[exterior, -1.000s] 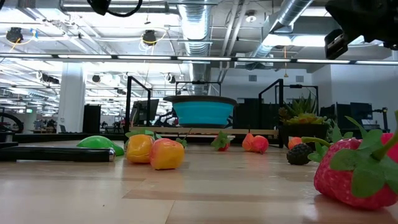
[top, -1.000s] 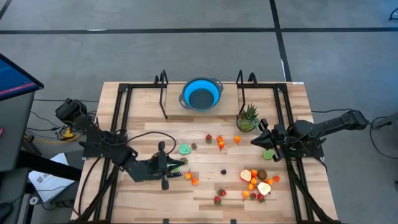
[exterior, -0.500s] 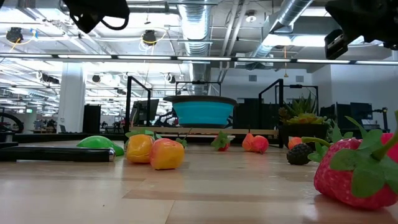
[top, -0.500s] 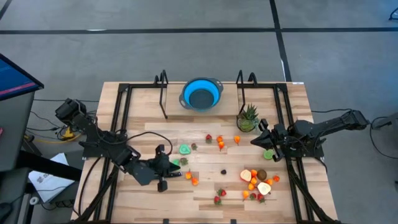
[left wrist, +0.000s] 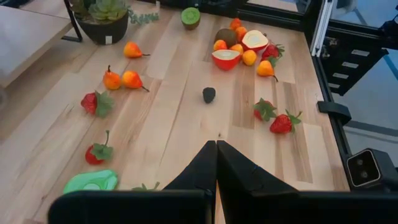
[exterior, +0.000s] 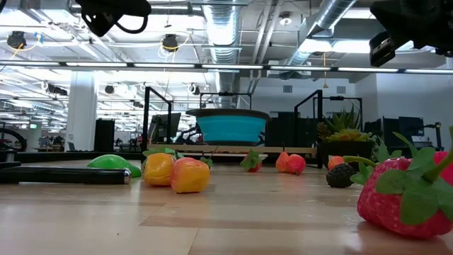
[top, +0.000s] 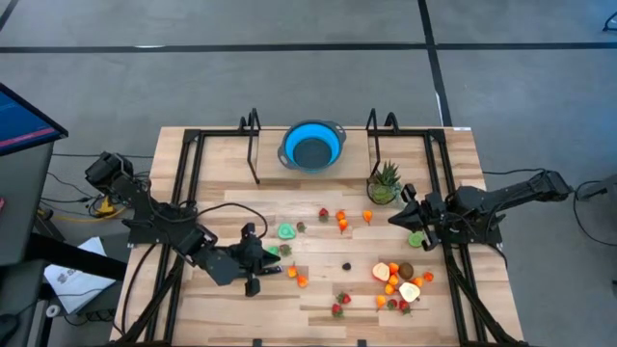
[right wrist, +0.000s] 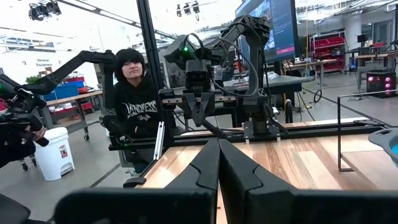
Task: Pick & Place Fruit
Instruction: Put the knife on the shelf
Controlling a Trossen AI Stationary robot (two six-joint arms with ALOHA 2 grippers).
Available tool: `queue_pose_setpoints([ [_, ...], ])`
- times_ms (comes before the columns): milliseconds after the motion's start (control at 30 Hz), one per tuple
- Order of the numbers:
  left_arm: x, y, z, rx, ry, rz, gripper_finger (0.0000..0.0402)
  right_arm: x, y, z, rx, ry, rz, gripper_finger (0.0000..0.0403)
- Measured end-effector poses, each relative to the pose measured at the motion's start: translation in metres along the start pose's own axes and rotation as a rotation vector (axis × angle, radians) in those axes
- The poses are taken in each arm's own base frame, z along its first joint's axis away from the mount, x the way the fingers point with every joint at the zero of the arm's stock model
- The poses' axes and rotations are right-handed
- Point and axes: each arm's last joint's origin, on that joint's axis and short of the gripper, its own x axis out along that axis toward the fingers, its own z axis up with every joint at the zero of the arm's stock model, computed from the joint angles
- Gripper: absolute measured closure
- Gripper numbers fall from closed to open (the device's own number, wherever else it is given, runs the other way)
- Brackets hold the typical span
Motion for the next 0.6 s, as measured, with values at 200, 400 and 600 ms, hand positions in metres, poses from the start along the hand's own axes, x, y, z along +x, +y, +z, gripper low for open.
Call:
queue_pose_setpoints([
  [200, -0.005, -0.003, 0.000, -0.024, 0.062, -0.125, 0.0401, 0.000, 0.000, 0.000, 0.027, 0.000, -0.003, 0.0403],
  [400, -0.002, -0.001, -0.012, -0.055, 0.164, -0.092, 0.0401, 0.000, -0.001, 0.000, 0.035, -0.003, -0.015, 0.0403],
  [600, 0.002, 0.012, -0.023, -0.103, 0.292, 0.017, 0.0401, 0.000, -0.002, 0.000, 0.035, -0.008, -0.049, 0.0403],
])
